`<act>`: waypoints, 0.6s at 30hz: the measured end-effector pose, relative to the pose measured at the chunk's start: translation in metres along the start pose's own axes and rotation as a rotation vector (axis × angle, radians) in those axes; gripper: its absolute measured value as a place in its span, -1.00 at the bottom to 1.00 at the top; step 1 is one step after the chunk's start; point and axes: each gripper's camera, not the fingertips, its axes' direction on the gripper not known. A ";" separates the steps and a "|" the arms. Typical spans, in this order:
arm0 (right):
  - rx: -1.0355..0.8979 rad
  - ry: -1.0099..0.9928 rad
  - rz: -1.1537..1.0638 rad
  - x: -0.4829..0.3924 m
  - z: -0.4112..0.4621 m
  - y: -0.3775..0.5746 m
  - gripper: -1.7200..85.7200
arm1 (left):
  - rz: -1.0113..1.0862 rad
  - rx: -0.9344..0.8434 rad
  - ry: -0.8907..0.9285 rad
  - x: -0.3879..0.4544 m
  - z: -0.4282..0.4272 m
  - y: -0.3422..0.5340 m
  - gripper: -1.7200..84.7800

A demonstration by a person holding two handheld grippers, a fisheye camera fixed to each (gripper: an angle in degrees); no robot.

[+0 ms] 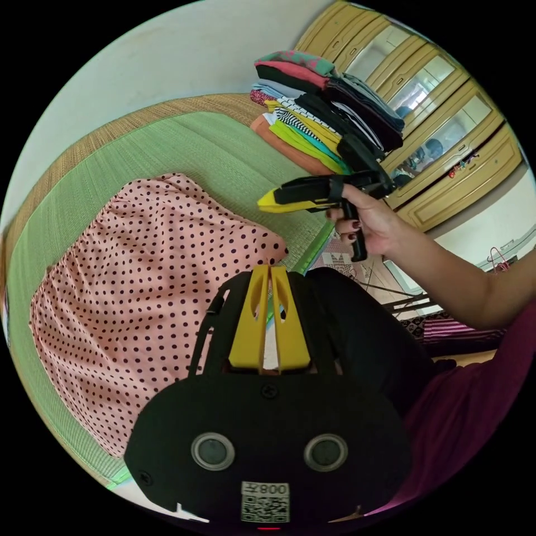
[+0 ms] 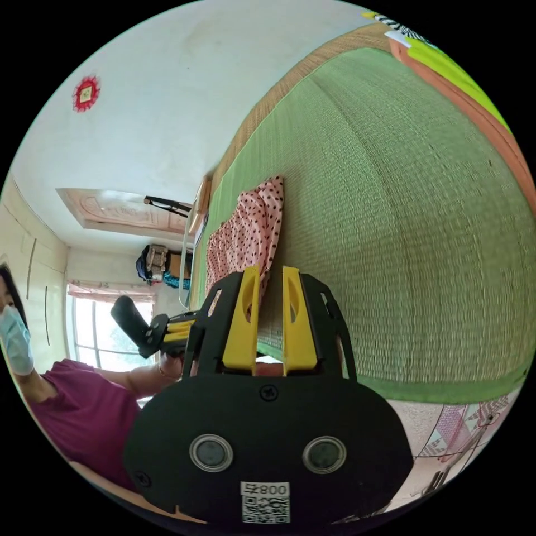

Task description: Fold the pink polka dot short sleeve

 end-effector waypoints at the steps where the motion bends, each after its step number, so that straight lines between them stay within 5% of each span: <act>1: -0.017 -0.015 0.008 0.004 0.008 -0.011 -0.77 | 0.000 0.000 0.003 0.001 0.000 -0.001 -0.95; 18: -0.082 -0.039 -0.005 -0.003 0.087 -0.138 -0.77 | -0.016 0.006 0.083 -0.012 0.009 0.009 -0.95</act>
